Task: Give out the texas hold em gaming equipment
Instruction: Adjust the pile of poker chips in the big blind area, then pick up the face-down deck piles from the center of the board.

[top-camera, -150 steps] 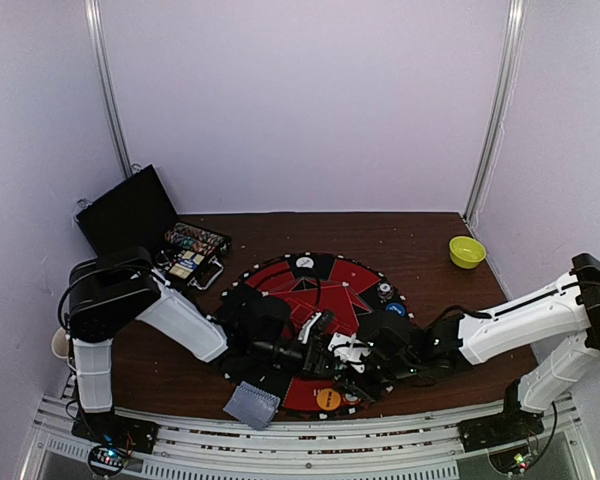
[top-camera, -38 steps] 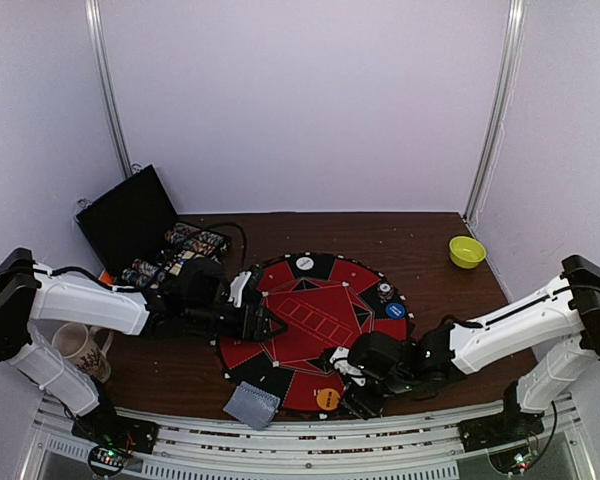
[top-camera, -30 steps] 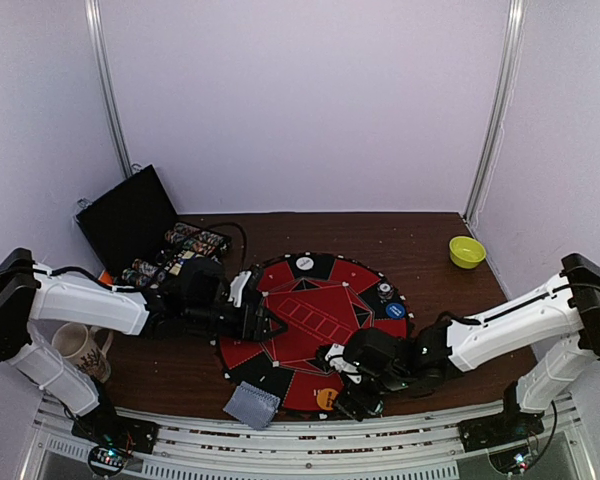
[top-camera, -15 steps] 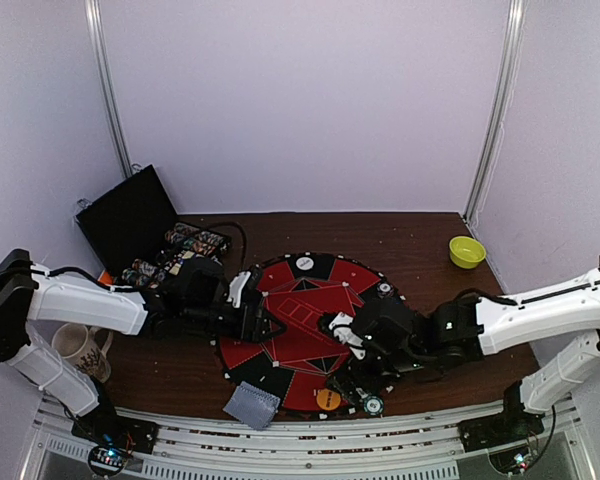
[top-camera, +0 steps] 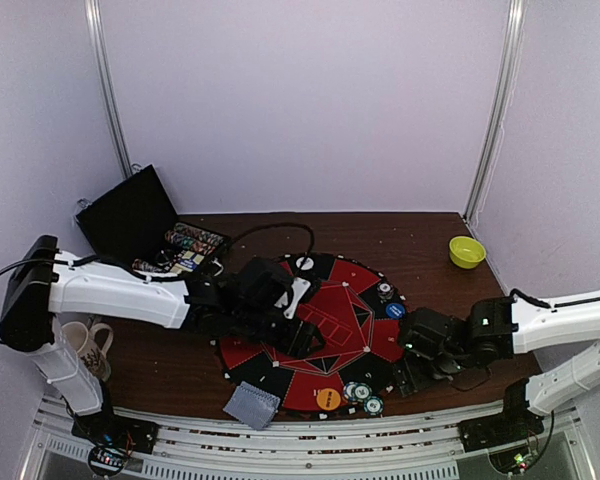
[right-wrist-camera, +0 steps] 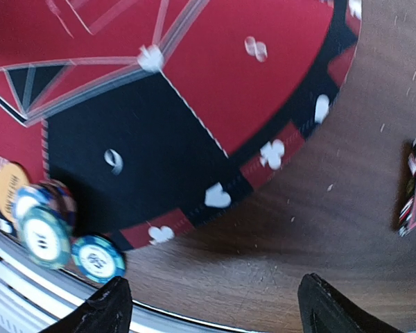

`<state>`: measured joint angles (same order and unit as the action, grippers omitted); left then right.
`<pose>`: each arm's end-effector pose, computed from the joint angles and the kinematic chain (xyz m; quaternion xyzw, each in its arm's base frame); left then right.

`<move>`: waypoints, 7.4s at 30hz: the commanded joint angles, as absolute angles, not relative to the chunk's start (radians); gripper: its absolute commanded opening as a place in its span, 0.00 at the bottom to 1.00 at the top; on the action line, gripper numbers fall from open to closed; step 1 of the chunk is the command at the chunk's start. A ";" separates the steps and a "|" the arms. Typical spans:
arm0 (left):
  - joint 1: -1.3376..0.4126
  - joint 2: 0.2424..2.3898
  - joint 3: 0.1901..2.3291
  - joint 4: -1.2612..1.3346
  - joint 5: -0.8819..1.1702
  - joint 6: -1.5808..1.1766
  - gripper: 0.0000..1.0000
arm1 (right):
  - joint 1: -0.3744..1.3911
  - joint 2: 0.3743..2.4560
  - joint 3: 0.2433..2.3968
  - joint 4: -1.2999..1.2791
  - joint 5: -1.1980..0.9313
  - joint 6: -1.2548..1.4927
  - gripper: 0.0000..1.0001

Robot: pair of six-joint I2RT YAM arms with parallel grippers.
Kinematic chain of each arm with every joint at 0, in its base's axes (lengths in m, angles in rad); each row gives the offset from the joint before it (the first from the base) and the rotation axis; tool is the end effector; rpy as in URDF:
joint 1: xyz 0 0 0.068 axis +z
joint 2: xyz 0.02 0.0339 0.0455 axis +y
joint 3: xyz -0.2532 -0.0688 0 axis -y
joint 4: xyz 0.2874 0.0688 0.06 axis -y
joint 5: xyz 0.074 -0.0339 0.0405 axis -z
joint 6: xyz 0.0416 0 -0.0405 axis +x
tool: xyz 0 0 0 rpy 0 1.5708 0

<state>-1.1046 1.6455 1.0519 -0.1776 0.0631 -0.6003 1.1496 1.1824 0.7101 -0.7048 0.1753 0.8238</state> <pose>0.1745 -0.3527 0.1745 0.2416 0.8885 -0.3120 0.2342 0.1094 0.2265 0.1644 -0.1415 0.9668 0.1152 0.1791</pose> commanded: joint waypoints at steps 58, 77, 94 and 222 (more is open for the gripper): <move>-1.241 1.996 1.280 -0.264 0.097 -0.485 0.56 | 1.180 1.306 0.618 -0.461 -0.022 0.913 0.85; -1.241 1.981 1.255 -0.261 0.100 -0.500 0.56 | 1.085 1.385 0.675 -0.407 0.034 0.783 0.85; -1.241 1.990 1.262 -0.252 0.103 -0.498 0.56 | 1.112 1.391 0.676 -0.367 -0.037 0.767 0.84; -1.186 1.671 0.904 -0.603 0.186 0.645 0.83 | 0.869 1.308 0.780 -0.283 -0.216 0.301 0.89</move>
<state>-1.1900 1.6459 0.8959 -0.6079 0.1432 0.6117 0.8642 1.3010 0.7803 -0.2878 -0.2142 0.3130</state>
